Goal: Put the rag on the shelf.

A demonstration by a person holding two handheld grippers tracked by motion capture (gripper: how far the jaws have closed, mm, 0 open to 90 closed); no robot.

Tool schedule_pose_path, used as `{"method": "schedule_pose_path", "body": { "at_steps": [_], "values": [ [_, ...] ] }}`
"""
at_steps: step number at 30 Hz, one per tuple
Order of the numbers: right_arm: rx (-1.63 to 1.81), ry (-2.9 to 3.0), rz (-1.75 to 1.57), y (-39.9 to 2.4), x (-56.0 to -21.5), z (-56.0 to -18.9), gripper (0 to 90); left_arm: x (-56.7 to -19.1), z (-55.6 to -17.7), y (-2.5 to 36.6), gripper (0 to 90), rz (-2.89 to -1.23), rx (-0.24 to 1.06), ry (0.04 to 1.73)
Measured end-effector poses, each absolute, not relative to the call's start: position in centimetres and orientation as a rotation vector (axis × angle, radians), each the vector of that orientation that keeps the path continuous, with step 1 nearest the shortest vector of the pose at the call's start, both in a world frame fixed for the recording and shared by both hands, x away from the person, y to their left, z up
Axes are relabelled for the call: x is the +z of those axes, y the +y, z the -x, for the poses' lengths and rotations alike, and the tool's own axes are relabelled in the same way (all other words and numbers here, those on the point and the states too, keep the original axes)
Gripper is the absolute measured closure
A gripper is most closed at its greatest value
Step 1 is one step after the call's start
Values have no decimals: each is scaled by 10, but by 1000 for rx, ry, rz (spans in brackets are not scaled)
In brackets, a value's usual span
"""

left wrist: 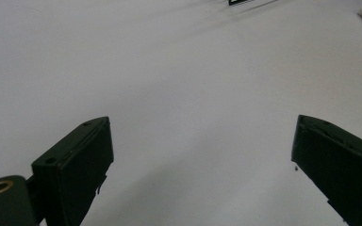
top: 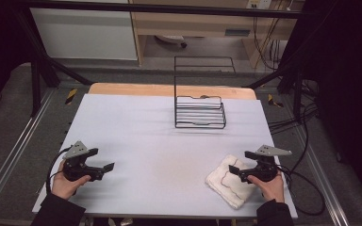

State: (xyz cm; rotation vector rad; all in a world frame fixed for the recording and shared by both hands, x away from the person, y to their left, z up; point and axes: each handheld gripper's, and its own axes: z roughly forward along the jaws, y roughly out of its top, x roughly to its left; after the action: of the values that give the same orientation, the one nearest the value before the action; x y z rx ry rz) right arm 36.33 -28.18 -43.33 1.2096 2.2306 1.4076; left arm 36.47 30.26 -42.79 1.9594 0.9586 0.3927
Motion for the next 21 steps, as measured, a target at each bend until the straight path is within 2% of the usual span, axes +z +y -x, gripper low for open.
{"method": "schedule_pose_path", "body": {
  "at_steps": [11,16,19,21],
  "values": [
    [1365,2257,-1214,-280,-435,-364,24,-429,-364,298,62,-1980,400,955],
    [1325,2273,-1202,-273,-433,-366,109,-430,-363,295,65,-1978,398,962],
    [1311,2276,-1191,-271,-433,-367,128,-430,-364,294,66,-1988,396,959],
    [1287,2266,-1207,-268,-433,-373,177,-431,-364,294,66,-1991,392,961]
  ]
}}
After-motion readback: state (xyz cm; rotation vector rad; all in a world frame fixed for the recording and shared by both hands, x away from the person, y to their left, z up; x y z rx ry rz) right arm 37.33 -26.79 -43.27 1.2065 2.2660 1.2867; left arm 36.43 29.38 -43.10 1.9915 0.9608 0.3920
